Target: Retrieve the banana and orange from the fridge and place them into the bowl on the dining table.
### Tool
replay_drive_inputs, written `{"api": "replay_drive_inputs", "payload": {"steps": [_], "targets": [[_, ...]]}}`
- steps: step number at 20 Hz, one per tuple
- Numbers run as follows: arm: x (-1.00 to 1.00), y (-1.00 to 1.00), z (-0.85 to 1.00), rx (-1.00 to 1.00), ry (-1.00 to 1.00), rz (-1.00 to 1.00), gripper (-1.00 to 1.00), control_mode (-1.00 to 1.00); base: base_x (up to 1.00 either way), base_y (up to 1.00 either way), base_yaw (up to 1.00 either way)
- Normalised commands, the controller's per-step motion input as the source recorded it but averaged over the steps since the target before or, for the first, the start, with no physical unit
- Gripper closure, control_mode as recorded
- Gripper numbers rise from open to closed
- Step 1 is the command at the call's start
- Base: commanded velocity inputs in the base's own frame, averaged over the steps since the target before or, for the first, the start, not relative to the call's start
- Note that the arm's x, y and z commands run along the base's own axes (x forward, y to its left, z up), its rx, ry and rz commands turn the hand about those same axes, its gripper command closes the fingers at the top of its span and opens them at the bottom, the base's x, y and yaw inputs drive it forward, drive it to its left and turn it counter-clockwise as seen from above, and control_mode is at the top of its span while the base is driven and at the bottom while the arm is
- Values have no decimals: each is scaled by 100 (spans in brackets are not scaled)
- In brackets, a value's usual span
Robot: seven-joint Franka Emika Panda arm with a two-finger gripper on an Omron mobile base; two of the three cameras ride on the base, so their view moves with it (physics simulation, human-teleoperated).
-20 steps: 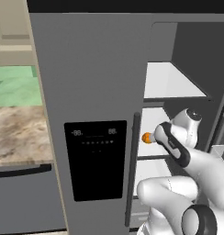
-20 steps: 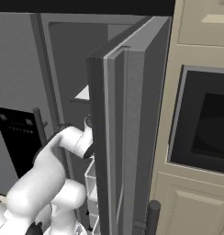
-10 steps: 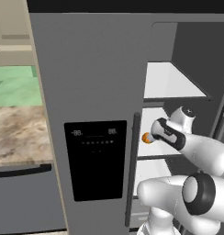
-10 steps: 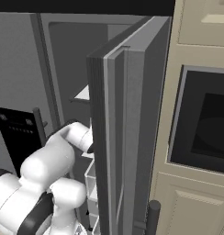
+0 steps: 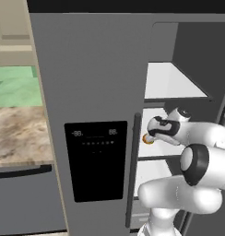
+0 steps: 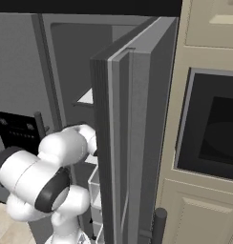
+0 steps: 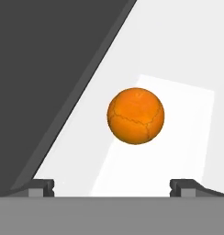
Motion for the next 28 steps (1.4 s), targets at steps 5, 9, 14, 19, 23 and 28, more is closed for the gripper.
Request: {"api": "replay_drive_inputs", "payload": {"steps": [5,9,14,19,23,28], "targets": [[27,-2,-33,0,0,5,-100,-100,0,0,0],[37,0,-28,0,0,5,-100,-100,0,0,0],[47,-1,-19,0,0,3,-100,-100,0,0,0],[40,-2,-23,0,0,3,-100,-100,0,0,0],[37,-10,-34,0,0,3,-100,-100,0,0,0],[28,-20,-47,0,0,3,-100,-100,0,0,0]]}}
